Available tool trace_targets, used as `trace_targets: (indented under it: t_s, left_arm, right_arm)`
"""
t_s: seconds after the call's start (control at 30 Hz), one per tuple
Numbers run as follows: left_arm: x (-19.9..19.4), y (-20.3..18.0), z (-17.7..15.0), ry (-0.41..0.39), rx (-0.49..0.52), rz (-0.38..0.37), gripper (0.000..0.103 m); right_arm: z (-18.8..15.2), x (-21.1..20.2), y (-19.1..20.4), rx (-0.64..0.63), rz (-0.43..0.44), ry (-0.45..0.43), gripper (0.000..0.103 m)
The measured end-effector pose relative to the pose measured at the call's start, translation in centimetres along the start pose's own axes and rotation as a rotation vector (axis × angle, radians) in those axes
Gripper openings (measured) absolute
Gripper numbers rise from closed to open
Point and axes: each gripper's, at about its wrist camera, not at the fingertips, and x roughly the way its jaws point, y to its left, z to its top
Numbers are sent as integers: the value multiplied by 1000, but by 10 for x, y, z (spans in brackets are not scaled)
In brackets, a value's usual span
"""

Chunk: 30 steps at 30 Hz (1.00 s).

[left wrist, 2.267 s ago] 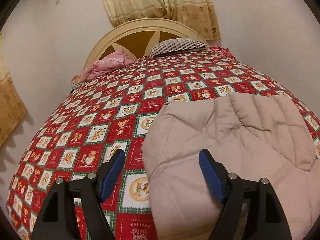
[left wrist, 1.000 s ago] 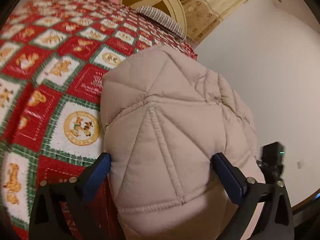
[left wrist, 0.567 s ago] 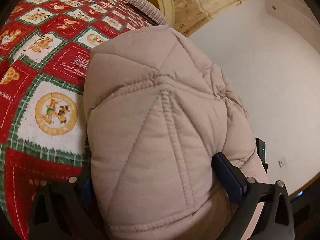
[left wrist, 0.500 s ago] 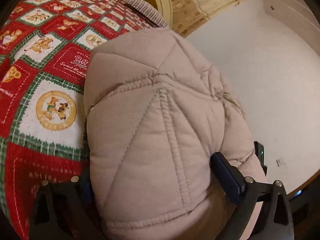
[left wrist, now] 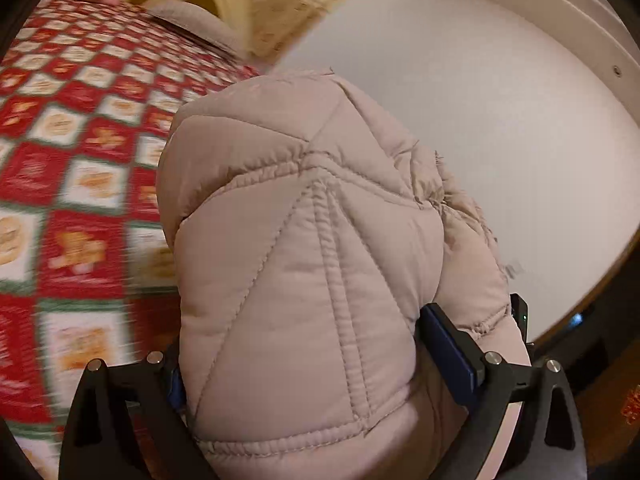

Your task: Fold large clothes

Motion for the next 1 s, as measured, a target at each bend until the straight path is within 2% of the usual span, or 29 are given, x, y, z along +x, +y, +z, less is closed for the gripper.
trace_targets:
  t_s: [0.1, 0.17, 0.33, 0.4, 0.5, 0.57, 0.67, 1.0]
  left_arm:
    - [41, -26, 8, 36, 26, -28, 96]
    - [76, -38, 10, 61, 51, -14, 96]
    - [170, -46, 11, 156, 149, 122, 96]
    - [195, -45, 7, 192, 185, 188, 96]
    - [209, -45, 8, 211, 208, 237, 96]
    - [214, -46, 10, 216, 226, 255, 96]
    - [224, -40, 11, 215, 228, 285, 96]
    - [250, -31, 15, 210, 183, 389, 98]
  right_arm:
    - [15, -45, 1, -36, -71, -75, 49]
    - [24, -63, -9, -42, -131, -110, 49]
    - [37, -94, -73, 23, -289, -189, 48]
    - [39, -97, -99, 62, -319, -206, 48]
    - [35, -104, -140, 139, -313, -225, 48]
    - [31, -108, -150, 172, -277, -247, 48]
    - [34, -107, -157, 185, -264, -253, 48]
    - [38, -111, -179, 207, -320, -224, 49]
